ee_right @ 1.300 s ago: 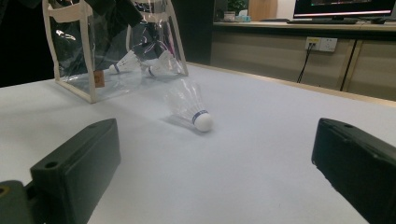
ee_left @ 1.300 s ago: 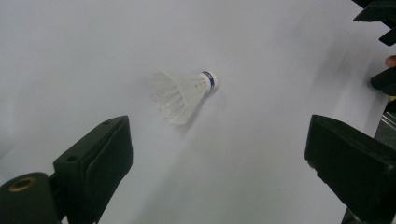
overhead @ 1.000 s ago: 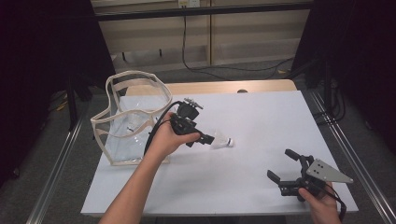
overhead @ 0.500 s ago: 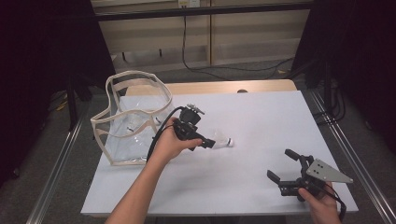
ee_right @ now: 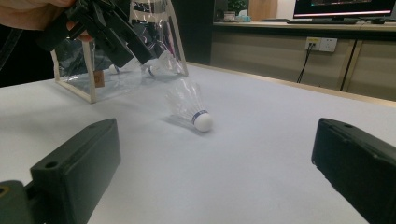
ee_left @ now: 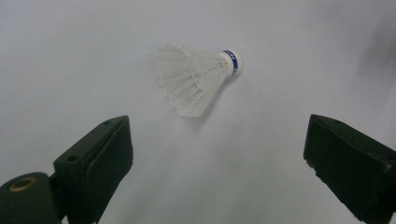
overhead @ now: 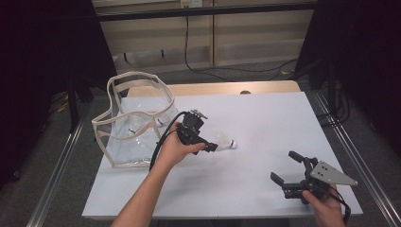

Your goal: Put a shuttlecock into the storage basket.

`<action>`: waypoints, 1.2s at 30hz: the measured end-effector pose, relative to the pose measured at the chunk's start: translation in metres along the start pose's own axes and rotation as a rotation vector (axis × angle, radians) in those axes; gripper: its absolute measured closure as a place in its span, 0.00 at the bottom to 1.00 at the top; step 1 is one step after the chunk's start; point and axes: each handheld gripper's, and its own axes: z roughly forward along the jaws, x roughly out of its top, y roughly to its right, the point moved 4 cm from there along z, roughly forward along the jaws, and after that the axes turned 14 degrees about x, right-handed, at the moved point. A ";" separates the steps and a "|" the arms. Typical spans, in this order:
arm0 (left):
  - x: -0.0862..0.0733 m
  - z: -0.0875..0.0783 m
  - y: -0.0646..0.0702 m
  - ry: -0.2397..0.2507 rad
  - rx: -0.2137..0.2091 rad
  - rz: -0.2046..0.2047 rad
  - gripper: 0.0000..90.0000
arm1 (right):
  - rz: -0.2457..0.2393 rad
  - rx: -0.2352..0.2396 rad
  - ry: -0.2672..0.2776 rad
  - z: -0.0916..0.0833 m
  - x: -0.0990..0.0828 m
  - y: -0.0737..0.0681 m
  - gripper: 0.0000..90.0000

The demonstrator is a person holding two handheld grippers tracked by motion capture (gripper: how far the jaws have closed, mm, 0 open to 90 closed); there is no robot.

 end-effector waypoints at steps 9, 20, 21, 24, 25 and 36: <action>-0.001 0.007 0.002 0.003 0.004 0.001 0.10 | -0.004 0.001 -0.001 0.000 0.000 0.000 0.01; 0.001 0.017 0.007 0.018 0.003 0.003 0.11 | -0.002 0.003 -0.001 0.000 0.000 0.000 0.01; 0.001 0.018 0.007 0.018 0.002 0.005 0.12 | -0.002 0.003 -0.001 0.000 0.000 0.000 0.01; 0.001 0.022 0.008 0.014 0.005 0.007 0.12 | 0.000 0.003 0.000 0.000 0.000 0.000 0.01; 0.001 0.023 0.008 0.013 0.005 0.012 0.12 | 0.000 0.003 0.000 0.000 0.000 0.000 0.01; 0.001 0.030 0.009 0.019 0.000 0.010 0.16 | 0.000 0.001 -0.001 0.000 0.000 0.000 0.01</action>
